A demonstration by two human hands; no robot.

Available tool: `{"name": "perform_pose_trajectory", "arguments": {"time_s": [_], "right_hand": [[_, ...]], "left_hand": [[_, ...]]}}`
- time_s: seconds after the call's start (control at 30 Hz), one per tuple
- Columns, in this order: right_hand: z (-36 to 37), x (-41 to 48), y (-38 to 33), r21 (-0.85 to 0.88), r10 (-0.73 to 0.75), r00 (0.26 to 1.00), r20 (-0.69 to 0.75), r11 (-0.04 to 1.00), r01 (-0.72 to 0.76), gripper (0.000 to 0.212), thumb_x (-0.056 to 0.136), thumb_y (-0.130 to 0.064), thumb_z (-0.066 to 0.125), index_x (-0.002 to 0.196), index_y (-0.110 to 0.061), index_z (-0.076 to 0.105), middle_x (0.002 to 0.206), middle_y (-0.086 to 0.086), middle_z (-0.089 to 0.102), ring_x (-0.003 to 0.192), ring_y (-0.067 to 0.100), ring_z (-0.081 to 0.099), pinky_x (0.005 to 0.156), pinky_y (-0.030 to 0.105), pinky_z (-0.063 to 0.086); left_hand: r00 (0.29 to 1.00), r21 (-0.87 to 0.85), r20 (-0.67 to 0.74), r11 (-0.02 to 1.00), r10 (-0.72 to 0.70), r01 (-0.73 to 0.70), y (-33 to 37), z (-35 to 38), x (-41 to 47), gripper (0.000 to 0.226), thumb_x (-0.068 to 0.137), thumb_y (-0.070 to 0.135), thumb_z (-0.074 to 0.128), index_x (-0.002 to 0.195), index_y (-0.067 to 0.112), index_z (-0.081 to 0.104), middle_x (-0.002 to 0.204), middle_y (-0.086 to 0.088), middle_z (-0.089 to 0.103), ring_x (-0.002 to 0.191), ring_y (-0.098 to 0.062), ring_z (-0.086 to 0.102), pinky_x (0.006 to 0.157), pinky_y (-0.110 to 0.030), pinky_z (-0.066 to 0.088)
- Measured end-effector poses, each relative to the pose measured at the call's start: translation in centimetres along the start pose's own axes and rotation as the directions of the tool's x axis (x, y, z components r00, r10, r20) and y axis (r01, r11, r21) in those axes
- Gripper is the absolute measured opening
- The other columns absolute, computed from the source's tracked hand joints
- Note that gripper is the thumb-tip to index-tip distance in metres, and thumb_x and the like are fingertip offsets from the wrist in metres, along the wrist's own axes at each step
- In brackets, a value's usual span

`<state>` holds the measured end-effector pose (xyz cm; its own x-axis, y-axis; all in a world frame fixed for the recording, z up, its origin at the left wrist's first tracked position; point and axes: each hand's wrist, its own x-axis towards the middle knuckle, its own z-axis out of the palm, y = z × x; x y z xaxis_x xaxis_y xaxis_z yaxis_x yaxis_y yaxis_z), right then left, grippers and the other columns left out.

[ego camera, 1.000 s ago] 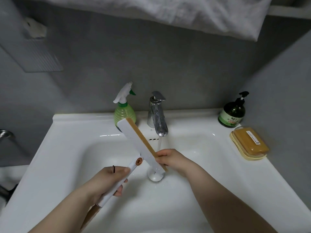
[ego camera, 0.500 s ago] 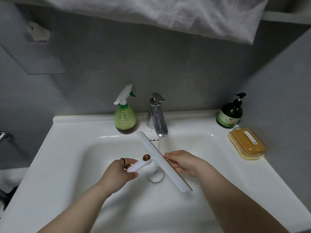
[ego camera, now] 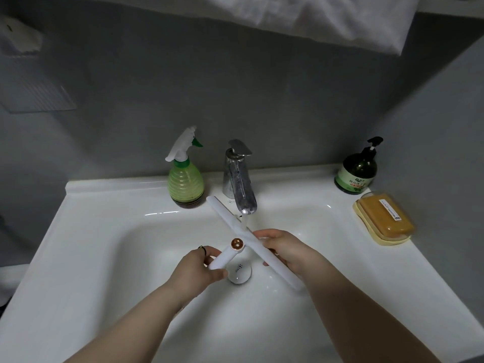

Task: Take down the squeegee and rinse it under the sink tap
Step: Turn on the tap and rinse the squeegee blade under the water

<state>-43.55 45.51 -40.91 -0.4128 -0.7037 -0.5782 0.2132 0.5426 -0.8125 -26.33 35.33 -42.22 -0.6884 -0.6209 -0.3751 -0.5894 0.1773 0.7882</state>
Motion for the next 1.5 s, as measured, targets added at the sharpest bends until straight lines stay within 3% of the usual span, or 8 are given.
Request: {"name": "perform_pose_trajectory", "arguments": {"time_s": [0.13,0.23,0.4,0.77,0.97,1.13,1.27,1.5], "right_hand": [[-0.2,0.3,0.1,-0.005,-0.009,0.999,-0.034,1.0,0.009,0.033,0.087,-0.001,0.039,0.084,-0.024,0.063,0.072,-0.001,0.057,0.048,0.009,0.052,0.042,0.017,0.047],[-0.1,0.7,0.1,0.004,-0.012,0.998,-0.059,1.0,0.012,0.031,0.088,-0.002,0.04,0.098,-0.018,0.064,0.068,-0.003,0.056,0.043,0.002,0.051,0.04,0.012,0.039],[0.3,1.2,0.2,-0.029,-0.055,0.993,-0.101,0.998,0.052,0.021,0.092,-0.019,0.047,0.107,-0.012,0.061,0.074,-0.007,0.056,0.066,0.004,0.05,0.058,0.016,0.04],[-0.1,1.7,1.0,-0.055,-0.082,0.98,-0.179,0.996,0.073,0.01,0.089,-0.019,0.052,0.096,-0.016,0.06,0.09,0.0,0.059,0.089,0.016,0.053,0.081,0.026,0.041],[-0.5,1.4,1.0,-0.072,-0.071,0.974,-0.216,0.996,0.056,0.025,0.089,-0.023,0.052,0.108,-0.008,0.062,0.094,0.003,0.059,0.09,0.019,0.054,0.076,0.027,0.043],[-0.9,0.9,0.3,-0.173,-0.017,0.983,-0.182,0.985,-0.015,0.026,0.09,-0.035,0.048,0.078,-0.014,0.057,0.066,0.003,0.057,0.054,0.016,0.053,0.054,0.026,0.042],[-2.0,0.7,0.2,-0.156,-0.056,0.965,-0.258,0.988,0.016,0.033,0.088,-0.036,0.052,0.086,-0.005,0.06,0.086,0.009,0.055,0.08,0.02,0.05,0.075,0.028,0.038],[-3.9,-0.4,0.6,-0.203,-0.146,0.904,-0.402,0.977,0.068,0.039,0.088,-0.036,0.05,0.059,-0.014,0.038,0.061,0.002,0.036,0.056,0.015,0.032,0.055,0.027,0.027]], "left_hand": [[0.999,-0.052,0.043,0.998,-0.015,0.018,-0.6,-0.1,0.4,0.024,0.076,0.012,0.07,0.073,0.028,0.052,0.07,0.003,0.054,0.044,-0.006,0.049,0.038,-0.007,0.037],[0.998,-0.07,0.06,0.997,-0.02,0.024,-0.9,-0.3,0.7,0.021,0.077,0.012,0.07,0.075,0.026,0.055,0.068,0.003,0.054,0.037,-0.004,0.049,0.035,-0.006,0.036],[0.993,-0.068,0.113,0.997,-0.026,0.034,-1.0,-0.5,1.0,0.016,0.079,0.017,0.068,0.079,0.026,0.054,0.063,0.002,0.053,0.029,-0.001,0.047,0.036,-0.01,0.036],[0.981,-0.069,0.182,0.995,-0.06,0.074,-1.5,-0.8,0.7,0.016,0.084,0.021,0.062,0.071,0.019,0.054,0.056,0.002,0.055,0.027,-0.003,0.044,0.035,-0.012,0.035],[0.985,-0.071,0.167,0.996,-0.037,0.049,-1.8,-0.9,0.3,0.017,0.084,0.016,0.062,0.068,0.02,0.057,0.055,0.004,0.056,0.029,-0.003,0.043,0.035,-0.012,0.036],[0.989,-0.13,0.146,0.991,-0.005,0.024,-1.4,-0.2,0.4,0.017,0.084,0.015,0.062,0.069,0.021,0.059,0.056,0.002,0.054,0.029,-0.004,0.041,0.035,-0.012,0.034],[0.987,-0.157,0.162,0.987,0.008,0.017,-0.9,0.7,1.1,0.017,0.085,0.014,0.061,0.069,0.02,0.058,0.059,0.0,0.054,0.03,-0.002,0.044,0.036,-0.01,0.036],[0.98,-0.126,0.194,0.992,0.043,-0.018,0.1,2.0,2.8,0.022,0.087,0.018,0.058,0.066,0.023,0.059,0.064,0.005,0.058,0.046,0.0,0.052,0.043,-0.003,0.038]]}}
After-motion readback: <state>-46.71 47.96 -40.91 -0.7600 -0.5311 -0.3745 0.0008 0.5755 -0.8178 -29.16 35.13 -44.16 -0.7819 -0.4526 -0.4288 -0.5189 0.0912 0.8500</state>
